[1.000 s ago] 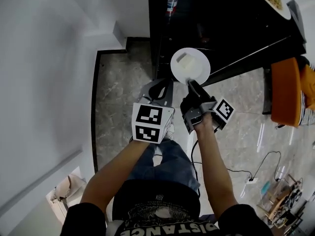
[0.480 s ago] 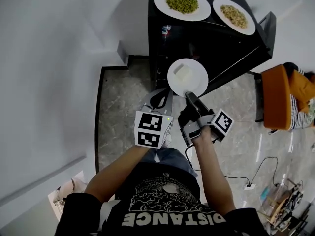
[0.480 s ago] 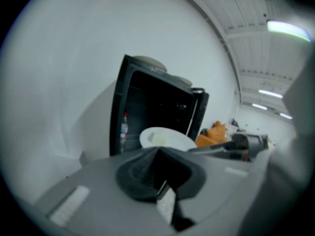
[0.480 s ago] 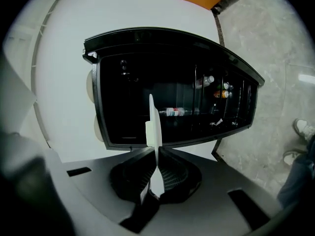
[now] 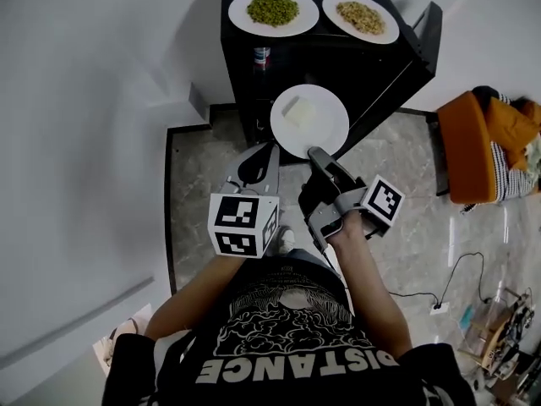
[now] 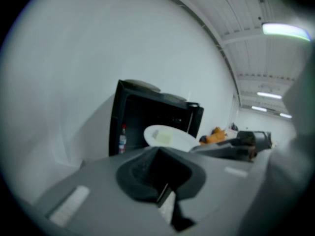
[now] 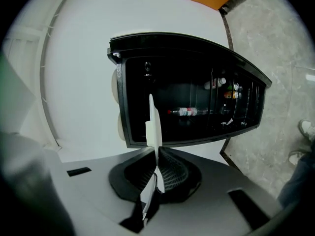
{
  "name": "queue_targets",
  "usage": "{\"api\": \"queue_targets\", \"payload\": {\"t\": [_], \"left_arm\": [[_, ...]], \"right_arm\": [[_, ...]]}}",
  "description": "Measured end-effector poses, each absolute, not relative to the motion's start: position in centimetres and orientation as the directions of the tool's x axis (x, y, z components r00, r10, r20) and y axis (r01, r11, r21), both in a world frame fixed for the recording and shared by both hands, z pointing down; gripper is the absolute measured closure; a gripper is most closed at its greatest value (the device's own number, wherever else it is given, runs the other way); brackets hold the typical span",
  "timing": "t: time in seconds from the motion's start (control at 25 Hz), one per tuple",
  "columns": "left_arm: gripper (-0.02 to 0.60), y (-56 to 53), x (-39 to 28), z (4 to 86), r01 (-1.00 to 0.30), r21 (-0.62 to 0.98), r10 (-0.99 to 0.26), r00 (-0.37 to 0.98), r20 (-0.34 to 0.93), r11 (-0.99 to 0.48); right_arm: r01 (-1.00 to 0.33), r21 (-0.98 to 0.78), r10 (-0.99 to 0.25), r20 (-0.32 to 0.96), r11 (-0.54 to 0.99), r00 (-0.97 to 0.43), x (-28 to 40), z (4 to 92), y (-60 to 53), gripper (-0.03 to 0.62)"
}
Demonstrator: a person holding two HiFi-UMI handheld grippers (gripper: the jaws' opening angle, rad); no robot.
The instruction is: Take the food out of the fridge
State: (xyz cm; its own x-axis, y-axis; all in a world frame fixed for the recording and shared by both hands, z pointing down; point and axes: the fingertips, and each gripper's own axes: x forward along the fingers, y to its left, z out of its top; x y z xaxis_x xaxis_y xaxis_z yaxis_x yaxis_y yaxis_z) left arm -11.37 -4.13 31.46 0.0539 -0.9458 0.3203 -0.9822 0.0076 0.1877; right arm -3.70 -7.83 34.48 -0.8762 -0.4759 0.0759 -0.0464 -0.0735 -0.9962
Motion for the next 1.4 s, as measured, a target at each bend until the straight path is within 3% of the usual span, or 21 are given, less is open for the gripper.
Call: {"api": "queue_targets", "payload": {"t": [1.4], "left_arm": [[0.581, -6.3, -12.8, 31.7, -0.982, 0.189, -0.939, 0.076, 0.337, -0.012]], "right_arm": [[-0.058, -0.995, -0.451, 0.089, -0.081, -0.888, -6.1, 34.6, -9.2, 0.582]]}}
